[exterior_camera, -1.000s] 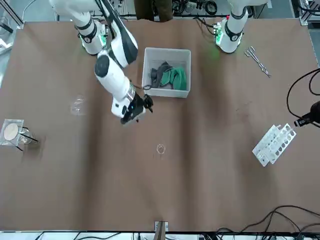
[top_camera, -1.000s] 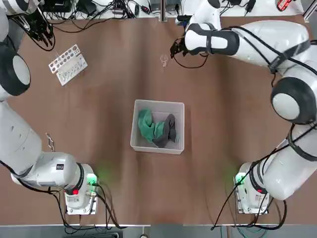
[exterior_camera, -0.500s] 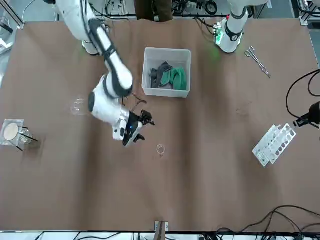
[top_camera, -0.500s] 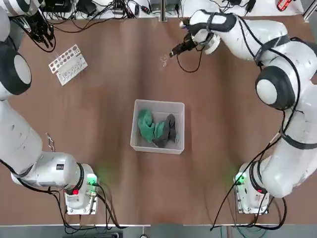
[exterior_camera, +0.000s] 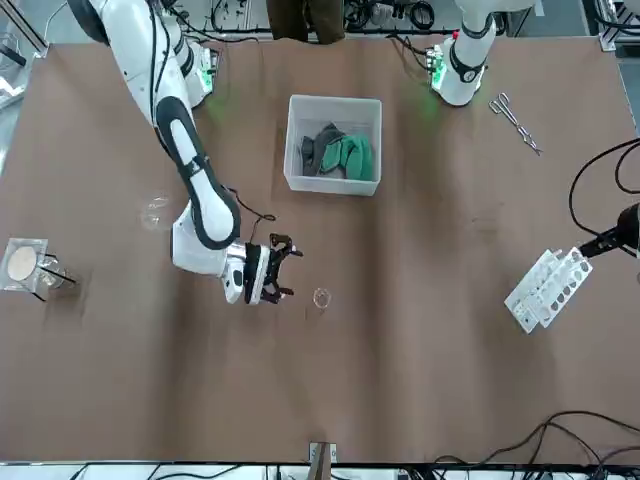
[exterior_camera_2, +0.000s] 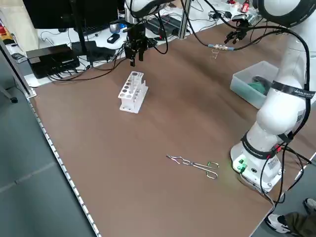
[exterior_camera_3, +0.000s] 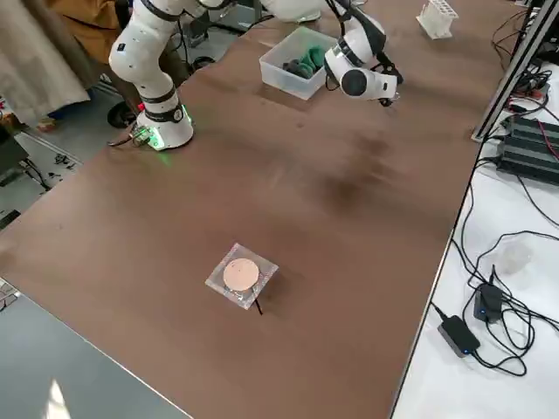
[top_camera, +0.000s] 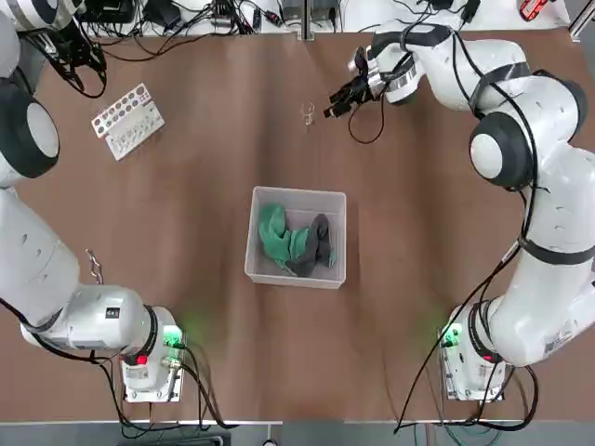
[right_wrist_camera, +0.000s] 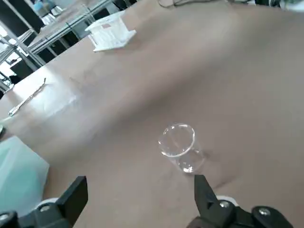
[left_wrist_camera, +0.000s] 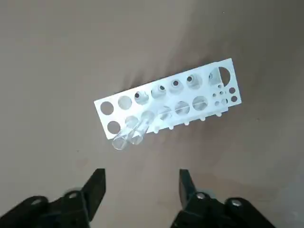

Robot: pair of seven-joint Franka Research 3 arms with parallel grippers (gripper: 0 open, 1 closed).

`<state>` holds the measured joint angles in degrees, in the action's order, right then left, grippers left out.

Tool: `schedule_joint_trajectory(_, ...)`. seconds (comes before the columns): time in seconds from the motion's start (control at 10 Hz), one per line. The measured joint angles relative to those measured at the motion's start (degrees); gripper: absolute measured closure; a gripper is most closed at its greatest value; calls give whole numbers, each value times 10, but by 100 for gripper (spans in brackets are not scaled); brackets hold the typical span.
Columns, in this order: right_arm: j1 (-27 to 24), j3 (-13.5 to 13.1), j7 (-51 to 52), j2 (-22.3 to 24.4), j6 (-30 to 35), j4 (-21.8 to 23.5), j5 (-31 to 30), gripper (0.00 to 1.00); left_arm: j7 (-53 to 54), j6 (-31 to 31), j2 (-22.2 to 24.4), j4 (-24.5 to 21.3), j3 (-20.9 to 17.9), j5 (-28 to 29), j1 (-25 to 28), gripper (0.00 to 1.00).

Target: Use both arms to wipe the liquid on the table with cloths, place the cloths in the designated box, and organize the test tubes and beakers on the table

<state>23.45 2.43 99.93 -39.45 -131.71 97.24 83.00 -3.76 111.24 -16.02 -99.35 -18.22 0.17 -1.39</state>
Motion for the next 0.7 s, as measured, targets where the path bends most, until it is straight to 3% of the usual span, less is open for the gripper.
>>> schedule_joint_trajectory(0.4,-1,0,245,-62,108,-1,166,1,34,2,18,7,5,-1,-1,10)
schedule_joint_trajectory(0.7,-9,-2,326,-115,150,-21,221,1,43,0,97,15,60,-2,-1,0)
